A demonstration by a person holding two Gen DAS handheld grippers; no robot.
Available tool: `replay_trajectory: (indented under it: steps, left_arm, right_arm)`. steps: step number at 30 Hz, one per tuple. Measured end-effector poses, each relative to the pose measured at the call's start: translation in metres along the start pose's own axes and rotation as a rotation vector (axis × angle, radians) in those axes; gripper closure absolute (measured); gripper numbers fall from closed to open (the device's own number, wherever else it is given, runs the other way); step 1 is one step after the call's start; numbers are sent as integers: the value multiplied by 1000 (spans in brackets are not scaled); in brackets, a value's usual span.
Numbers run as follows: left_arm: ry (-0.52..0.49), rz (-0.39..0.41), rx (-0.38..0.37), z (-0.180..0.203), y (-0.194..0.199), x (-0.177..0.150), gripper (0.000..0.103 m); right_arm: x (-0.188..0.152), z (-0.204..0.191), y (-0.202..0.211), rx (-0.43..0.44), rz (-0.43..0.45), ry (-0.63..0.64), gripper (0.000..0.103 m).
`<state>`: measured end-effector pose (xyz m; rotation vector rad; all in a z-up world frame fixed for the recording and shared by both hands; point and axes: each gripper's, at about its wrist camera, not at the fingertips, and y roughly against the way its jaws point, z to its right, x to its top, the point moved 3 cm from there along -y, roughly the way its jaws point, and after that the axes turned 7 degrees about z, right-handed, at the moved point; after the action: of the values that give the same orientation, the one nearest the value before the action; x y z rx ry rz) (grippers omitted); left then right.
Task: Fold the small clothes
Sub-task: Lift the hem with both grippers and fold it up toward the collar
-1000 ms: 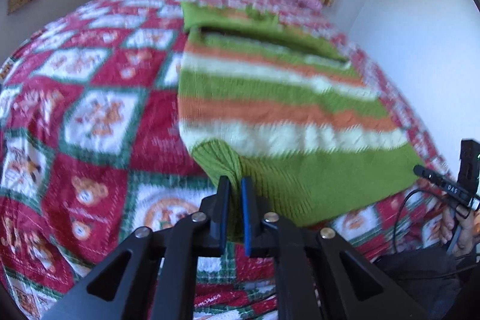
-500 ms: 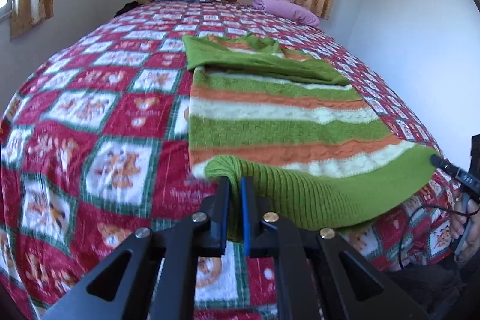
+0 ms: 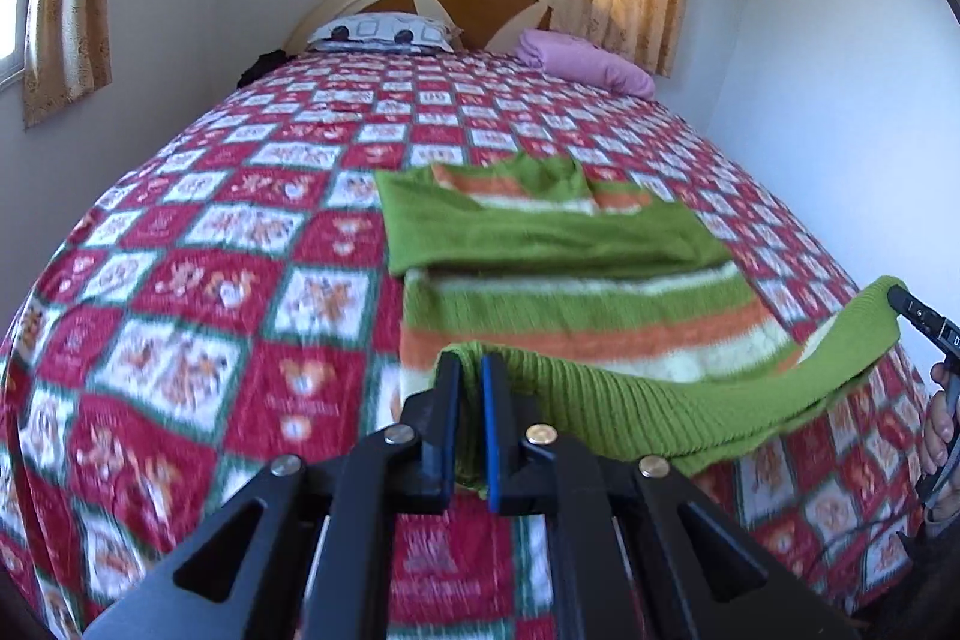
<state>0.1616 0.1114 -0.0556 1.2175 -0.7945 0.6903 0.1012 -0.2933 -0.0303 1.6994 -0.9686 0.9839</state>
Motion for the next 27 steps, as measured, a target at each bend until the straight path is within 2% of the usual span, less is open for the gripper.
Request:
replay_trajectory:
  steps: [16, 22, 27]
  left_arm:
    - [19, 56, 32, -14, -78, 100, 95]
    - [-6, 16, 61, -18, -119, 116, 95]
    - [-21, -66, 87, -24, -175, 115, 96]
  right_arm:
    - [87, 25, -107, -64, 2, 58, 95]
    - [104, 37, -155, -93, -26, 69, 95]
    - [103, 56, -208, -126, -89, 59, 95]
